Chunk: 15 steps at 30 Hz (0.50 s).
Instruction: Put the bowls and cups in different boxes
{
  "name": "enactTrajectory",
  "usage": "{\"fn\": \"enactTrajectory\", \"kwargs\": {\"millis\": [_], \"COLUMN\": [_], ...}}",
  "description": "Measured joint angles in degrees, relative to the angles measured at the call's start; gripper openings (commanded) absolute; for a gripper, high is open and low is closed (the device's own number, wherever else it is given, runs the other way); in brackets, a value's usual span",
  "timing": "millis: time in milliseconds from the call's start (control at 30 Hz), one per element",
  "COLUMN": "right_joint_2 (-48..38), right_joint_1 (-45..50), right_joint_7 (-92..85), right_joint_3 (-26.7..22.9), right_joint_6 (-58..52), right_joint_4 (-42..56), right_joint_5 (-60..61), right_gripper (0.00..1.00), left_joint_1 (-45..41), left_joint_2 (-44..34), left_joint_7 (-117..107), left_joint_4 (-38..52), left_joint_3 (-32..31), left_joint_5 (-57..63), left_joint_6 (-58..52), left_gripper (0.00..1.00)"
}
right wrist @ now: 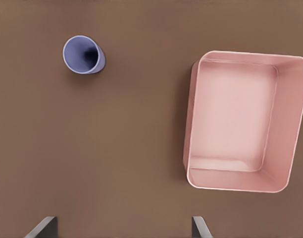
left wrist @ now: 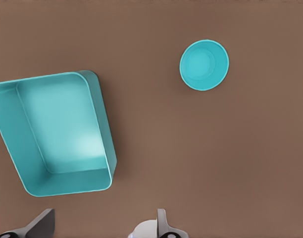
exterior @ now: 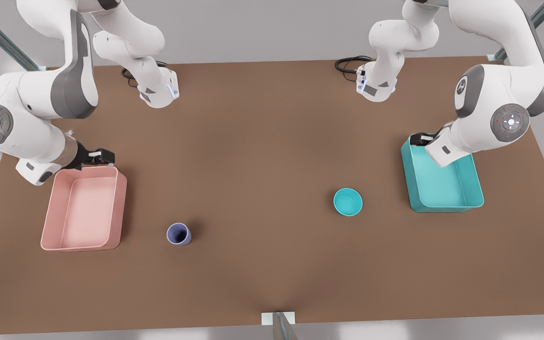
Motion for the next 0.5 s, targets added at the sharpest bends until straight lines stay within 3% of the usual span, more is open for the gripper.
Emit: {"fn": "enactTrajectory", "kwargs": {"millis": [100, 233, 333, 500], "right_joint_2": [3.20, 19.60, 27.35, 34.42], "right_joint_1": [-0.15, 2.05, 2.19, 2.32], "right_joint_7": [0.09, 0.20, 0.72, 3.52], "right_joint_3": [0.08, 0.33, 0.34, 0.42], "right_joint_6": [1.23, 3.99, 8.15, 15.33], "right_joint_4": [1.75, 14.14, 16.11, 16.52], "right_joint_5": [0.03, 0.11, 0.67, 2.47], "right_gripper": [1.00, 1.00, 1.00, 1.00], "left_joint_1": [-0.15, -2.12, -2.75, -2.43], "left_joint_2": [3.08, 19.62, 28.81, 31.95], "left_joint_7": [0.33, 0.25, -0.46, -1.42], "left_joint_4": [0.03, 2.49, 4.04, 2.21], "left_joint_3": [-0.04, -1.32, -2.38, -2.63], "left_joint_5": [-0.27, -2.58, -6.88, -12.16], "left_joint_6": [1.33, 9.33, 18.72, 30.66], "left_gripper": [1.00, 1.00, 1.00, 1.00]}}
